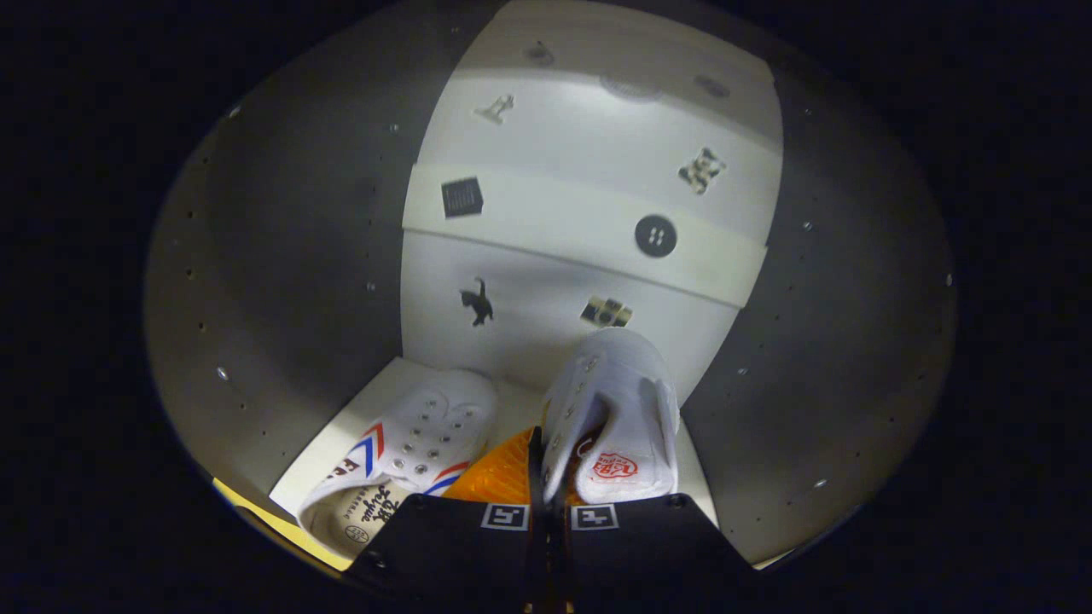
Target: Open the shoe cabinet door, grab the shoes and put them into the shoe cabinet, then close the shoe cabinet door.
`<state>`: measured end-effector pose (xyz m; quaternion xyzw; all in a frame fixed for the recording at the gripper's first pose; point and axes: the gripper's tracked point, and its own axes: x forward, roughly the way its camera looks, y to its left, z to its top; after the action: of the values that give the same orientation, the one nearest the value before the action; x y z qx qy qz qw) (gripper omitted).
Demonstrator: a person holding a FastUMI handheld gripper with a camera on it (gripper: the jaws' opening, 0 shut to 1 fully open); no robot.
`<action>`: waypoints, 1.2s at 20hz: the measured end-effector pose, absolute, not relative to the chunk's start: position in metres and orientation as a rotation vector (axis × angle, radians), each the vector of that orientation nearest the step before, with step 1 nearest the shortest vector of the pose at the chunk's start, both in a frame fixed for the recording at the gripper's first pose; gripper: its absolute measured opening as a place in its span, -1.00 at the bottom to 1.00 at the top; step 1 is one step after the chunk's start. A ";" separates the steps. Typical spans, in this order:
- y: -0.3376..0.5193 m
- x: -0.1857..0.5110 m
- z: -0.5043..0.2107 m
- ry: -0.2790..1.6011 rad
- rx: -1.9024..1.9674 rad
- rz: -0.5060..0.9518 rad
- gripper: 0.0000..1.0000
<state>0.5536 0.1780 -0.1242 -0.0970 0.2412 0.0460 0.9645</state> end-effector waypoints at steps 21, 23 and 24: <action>0.207 0.344 -0.007 0.263 -0.076 0.163 0.96; 0.214 0.294 0.009 0.206 -0.052 0.211 0.96; 0.219 0.269 0.017 0.179 -0.035 0.233 0.96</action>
<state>0.2685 0.2188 0.0166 -0.0177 0.0890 0.1161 0.9891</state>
